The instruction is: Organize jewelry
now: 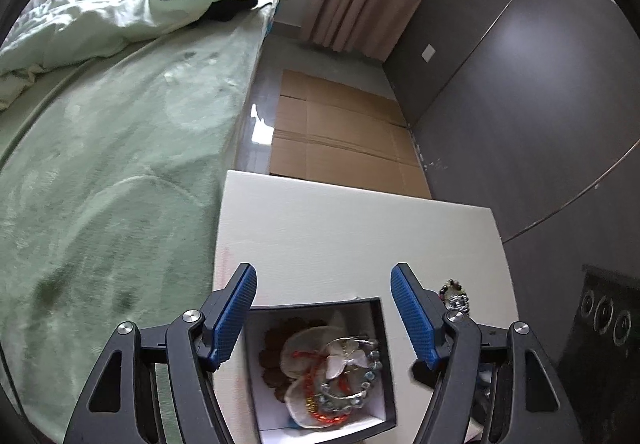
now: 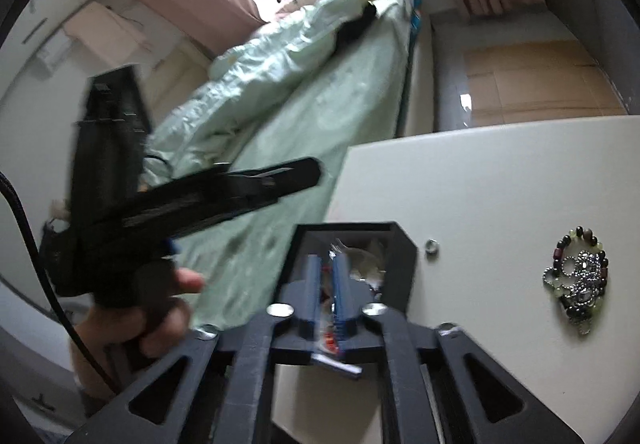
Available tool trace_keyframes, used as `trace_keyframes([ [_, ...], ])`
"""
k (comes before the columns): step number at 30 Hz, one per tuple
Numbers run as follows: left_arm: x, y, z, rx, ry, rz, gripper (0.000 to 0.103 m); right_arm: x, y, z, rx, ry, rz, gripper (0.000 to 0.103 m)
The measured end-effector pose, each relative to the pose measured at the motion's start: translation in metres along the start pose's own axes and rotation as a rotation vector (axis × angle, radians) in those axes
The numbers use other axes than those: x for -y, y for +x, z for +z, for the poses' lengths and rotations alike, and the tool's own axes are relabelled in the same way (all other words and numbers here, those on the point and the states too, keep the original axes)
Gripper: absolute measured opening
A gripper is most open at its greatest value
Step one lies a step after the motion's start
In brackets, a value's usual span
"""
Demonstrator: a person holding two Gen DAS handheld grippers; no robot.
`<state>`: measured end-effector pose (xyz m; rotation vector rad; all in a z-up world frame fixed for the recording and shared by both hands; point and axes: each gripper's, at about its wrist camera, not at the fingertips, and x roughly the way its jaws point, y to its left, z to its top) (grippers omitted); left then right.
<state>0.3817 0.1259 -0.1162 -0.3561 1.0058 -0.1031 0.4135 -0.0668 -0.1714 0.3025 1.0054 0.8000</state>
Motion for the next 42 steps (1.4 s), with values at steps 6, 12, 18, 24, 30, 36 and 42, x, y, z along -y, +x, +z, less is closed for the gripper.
trace_keyframes([
  [6,-0.012,0.0,-0.001,-0.001,0.013,0.023,0.071,0.016,-0.007,0.009,0.017,-0.105,-0.155,0.039],
  [12,-0.022,-0.001,-0.001,0.001,0.014,0.038,0.071,0.025,0.005,0.006,-0.057,-0.265,-0.249,0.039],
  [18,-0.031,-0.001,-0.001,0.002,0.015,0.052,0.071,0.028,0.018,-0.001,-0.123,-0.411,-0.255,0.039],
  [24,-0.046,-0.001,0.002,0.01,-0.02,0.053,0.071,0.034,0.043,-0.003,-0.19,-0.512,-0.244,0.039],
  [30,-0.055,-0.01,0.005,0.043,-0.059,0.055,0.071,0.033,0.064,0.0,-0.224,-0.568,-0.238,0.037],
  [36,-0.056,-0.021,0.001,0.054,-0.058,0.055,0.071,0.034,0.072,0.008,-0.222,-0.585,-0.223,0.029],
  [42,-0.052,-0.029,-0.008,0.059,-0.041,0.05,0.071,0.025,0.077,0.004,-0.24,-0.629,-0.23,0.026],
])
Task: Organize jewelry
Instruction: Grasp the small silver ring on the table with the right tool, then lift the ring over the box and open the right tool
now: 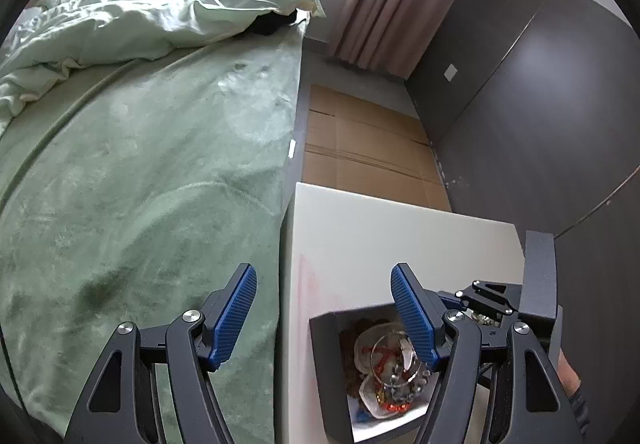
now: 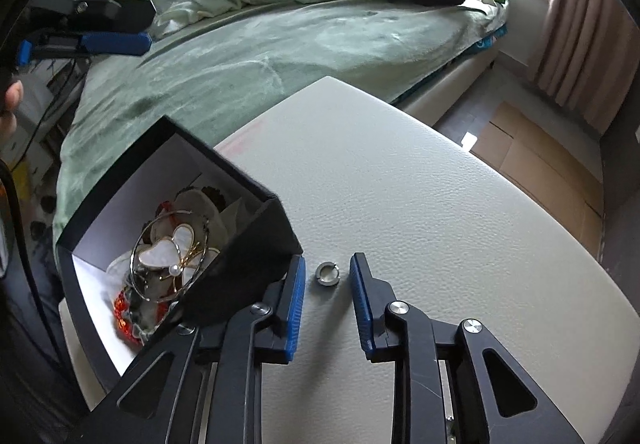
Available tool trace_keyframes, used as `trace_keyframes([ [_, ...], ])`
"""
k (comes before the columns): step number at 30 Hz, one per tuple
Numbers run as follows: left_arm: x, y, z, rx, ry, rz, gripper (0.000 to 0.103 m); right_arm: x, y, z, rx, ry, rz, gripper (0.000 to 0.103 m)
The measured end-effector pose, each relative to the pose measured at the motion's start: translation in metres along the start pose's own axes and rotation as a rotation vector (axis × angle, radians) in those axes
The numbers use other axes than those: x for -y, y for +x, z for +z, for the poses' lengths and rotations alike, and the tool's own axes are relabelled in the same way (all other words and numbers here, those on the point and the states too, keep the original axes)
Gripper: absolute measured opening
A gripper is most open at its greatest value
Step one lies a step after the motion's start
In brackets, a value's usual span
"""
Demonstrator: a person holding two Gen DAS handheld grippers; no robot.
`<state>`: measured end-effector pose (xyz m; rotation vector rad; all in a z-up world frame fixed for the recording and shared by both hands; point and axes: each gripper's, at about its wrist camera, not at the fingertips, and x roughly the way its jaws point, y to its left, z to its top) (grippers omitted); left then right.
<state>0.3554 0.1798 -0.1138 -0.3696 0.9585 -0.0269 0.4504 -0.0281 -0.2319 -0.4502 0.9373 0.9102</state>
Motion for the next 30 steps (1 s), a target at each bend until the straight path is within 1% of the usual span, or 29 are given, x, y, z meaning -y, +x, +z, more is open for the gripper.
trace_keyframes([
  [3,-0.003,-0.003,-0.006,-0.003,-0.009,-0.004,0.071,-0.005,0.0,0.0,-0.012,-0.029,-0.026,0.024],
  [4,-0.003,-0.005,-0.008,-0.002,-0.012,-0.004,0.071,-0.007,-0.001,0.0,-0.012,-0.038,-0.036,0.019],
  [7,-0.004,-0.01,-0.009,0.007,-0.021,-0.005,0.071,-0.01,-0.001,0.0,-0.021,-0.037,-0.048,0.013],
  [11,-0.002,-0.015,-0.01,0.015,-0.021,-0.005,0.071,-0.008,-0.004,-0.001,-0.036,-0.019,-0.066,0.013],
  [13,-0.002,-0.016,-0.013,0.012,-0.019,-0.006,0.071,-0.006,-0.01,-0.002,-0.028,-0.009,-0.064,0.013],
  [16,-0.002,-0.019,-0.018,0.01,-0.024,-0.014,0.071,-0.002,-0.027,-0.004,0.0,0.015,-0.074,0.013],
  [19,0.0,-0.022,-0.02,0.015,-0.024,-0.017,0.071,-0.001,-0.05,-0.003,0.051,0.048,-0.065,0.013],
  [21,0.002,-0.024,-0.022,0.017,-0.024,-0.018,0.071,-0.006,-0.069,-0.001,0.104,0.062,-0.034,0.013],
  [24,0.005,-0.028,-0.023,0.02,-0.027,-0.027,0.071,-0.017,-0.086,0.006,0.156,0.069,0.007,0.013],
  [28,0.01,-0.032,-0.024,0.026,-0.03,-0.03,0.071,-0.038,-0.096,0.017,0.196,0.071,0.059,0.013],
  [30,0.012,-0.034,-0.024,0.031,-0.03,-0.025,0.071,-0.047,-0.098,0.022,0.198,0.072,0.064,0.013],
])
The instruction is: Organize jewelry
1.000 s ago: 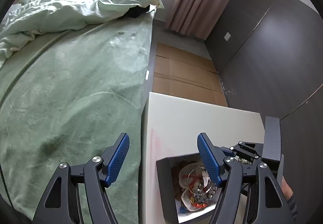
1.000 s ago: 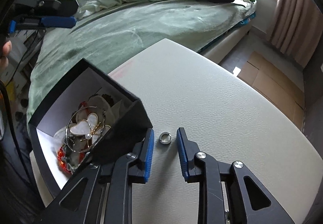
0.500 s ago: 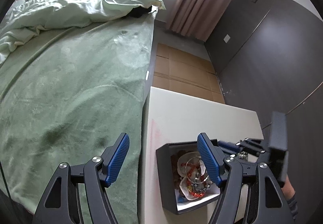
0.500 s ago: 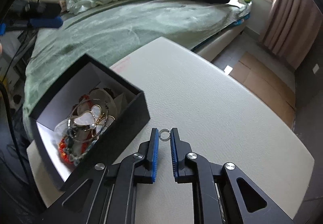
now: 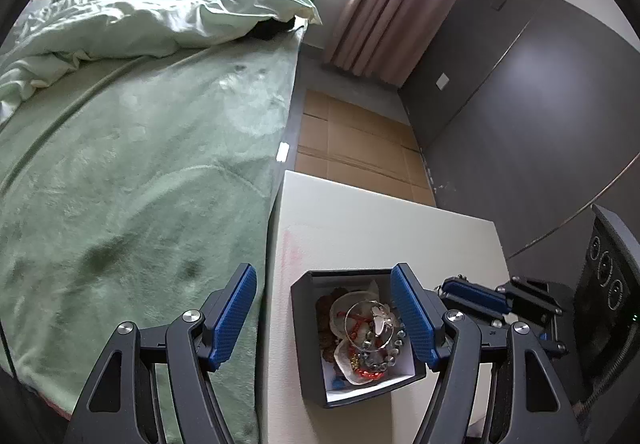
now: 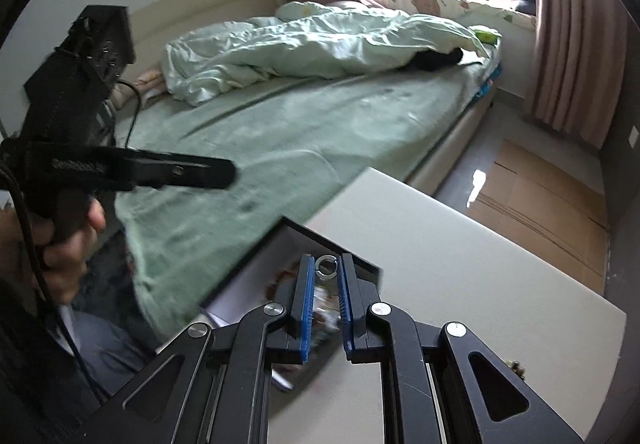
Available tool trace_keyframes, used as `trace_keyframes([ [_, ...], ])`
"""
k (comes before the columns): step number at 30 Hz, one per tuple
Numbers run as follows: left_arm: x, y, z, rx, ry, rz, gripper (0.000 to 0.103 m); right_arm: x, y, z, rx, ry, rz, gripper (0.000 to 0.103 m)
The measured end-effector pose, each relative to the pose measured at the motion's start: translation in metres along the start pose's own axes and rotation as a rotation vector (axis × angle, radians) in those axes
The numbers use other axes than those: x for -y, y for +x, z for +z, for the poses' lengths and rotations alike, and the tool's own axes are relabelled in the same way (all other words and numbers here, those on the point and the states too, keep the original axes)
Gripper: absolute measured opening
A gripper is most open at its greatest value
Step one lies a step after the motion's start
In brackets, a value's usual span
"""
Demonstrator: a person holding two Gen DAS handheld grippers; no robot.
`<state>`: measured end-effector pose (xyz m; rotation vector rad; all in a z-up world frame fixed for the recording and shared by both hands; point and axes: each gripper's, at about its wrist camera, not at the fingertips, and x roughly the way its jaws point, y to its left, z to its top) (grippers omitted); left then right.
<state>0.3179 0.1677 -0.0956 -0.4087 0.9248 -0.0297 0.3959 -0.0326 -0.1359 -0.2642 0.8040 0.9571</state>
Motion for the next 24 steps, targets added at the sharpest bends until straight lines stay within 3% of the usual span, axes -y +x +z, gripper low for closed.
trace_keyframes([
  [2,0.003,-0.001,-0.001,0.002,0.001,-0.001,0.071,-0.008,-0.001,0.002,-0.01,0.018,-0.008,0.014],
  [3,0.004,-0.002,-0.001,0.002,0.002,0.0,0.071,-0.009,-0.003,0.003,-0.009,0.03,-0.015,0.025],
  [4,0.007,-0.003,-0.002,0.004,0.004,0.0,0.071,-0.01,-0.006,0.003,-0.002,0.037,-0.021,0.043],
  [6,0.012,-0.004,-0.003,0.004,0.009,-0.005,0.071,-0.01,-0.019,0.003,0.03,0.067,-0.038,0.055],
  [14,0.039,-0.001,-0.008,-0.007,0.033,-0.038,0.071,0.0,-0.059,-0.005,0.108,0.188,-0.06,0.056],
  [20,0.068,0.005,-0.015,-0.016,0.089,-0.069,0.071,0.02,-0.08,-0.033,0.131,0.334,-0.121,0.056],
  [24,0.085,0.008,-0.021,-0.014,0.128,-0.069,0.071,0.035,-0.102,-0.049,0.16,0.408,-0.195,0.07],
])
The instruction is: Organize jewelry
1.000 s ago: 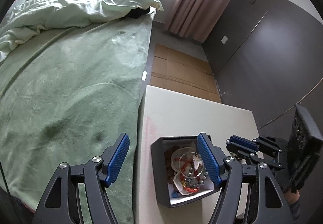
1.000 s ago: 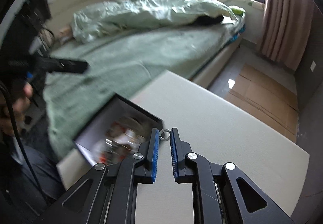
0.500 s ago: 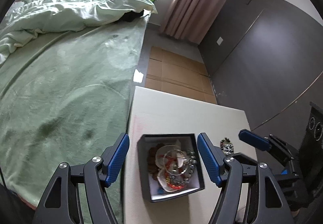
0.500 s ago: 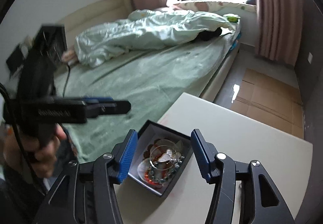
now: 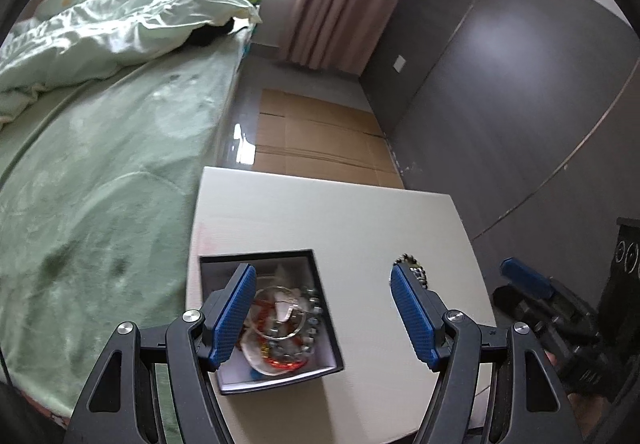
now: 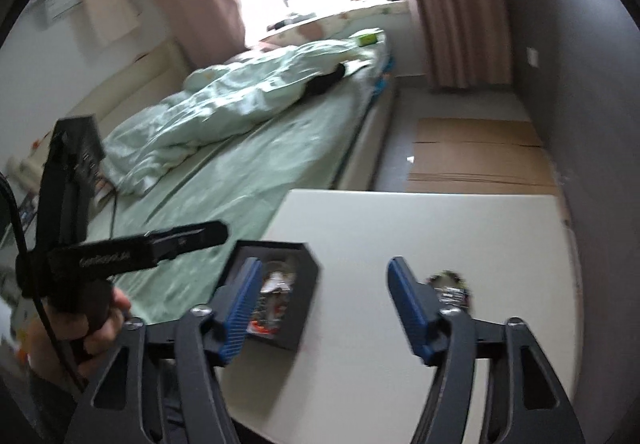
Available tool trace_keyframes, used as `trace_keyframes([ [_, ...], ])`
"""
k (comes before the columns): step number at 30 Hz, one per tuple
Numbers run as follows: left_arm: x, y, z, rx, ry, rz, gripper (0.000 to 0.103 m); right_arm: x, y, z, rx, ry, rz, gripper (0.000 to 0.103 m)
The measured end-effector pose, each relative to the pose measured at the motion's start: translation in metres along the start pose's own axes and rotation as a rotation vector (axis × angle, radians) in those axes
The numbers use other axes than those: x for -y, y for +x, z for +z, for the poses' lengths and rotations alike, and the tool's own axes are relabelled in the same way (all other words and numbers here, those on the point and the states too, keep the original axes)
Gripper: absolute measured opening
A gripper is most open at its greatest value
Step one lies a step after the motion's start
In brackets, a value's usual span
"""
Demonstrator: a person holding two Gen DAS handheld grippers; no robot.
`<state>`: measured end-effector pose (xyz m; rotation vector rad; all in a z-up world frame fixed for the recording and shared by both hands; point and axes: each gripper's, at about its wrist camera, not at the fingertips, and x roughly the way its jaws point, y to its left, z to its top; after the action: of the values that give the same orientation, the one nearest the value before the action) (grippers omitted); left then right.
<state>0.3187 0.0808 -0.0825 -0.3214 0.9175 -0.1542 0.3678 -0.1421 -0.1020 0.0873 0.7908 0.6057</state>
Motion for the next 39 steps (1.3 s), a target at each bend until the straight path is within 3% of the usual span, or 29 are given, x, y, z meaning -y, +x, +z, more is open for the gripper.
trace_keyframes([
  [3,0.012,0.004,-0.004,-0.008,0.018,-0.009,0.071,0.016,-0.013,-0.004,0.04,0.066,-0.044,0.078],
  [6,0.025,0.008,-0.007,-0.01,0.04,-0.011,0.071,0.025,-0.019,-0.01,0.036,0.108,-0.097,0.095],
  [19,0.077,0.032,-0.02,-0.04,0.149,-0.046,0.071,0.069,-0.052,-0.048,0.083,0.279,-0.139,0.096],
  [25,0.094,0.048,-0.022,-0.064,0.195,-0.059,0.071,0.081,-0.063,-0.056,0.095,0.287,-0.245,0.096],
  [34,0.108,0.078,-0.02,-0.099,0.209,-0.092,0.071,0.12,-0.07,-0.067,0.099,0.354,-0.28,0.096],
  [39,0.111,0.11,-0.015,-0.148,0.204,-0.098,0.071,0.134,-0.061,-0.071,0.098,0.384,-0.248,0.096],
])
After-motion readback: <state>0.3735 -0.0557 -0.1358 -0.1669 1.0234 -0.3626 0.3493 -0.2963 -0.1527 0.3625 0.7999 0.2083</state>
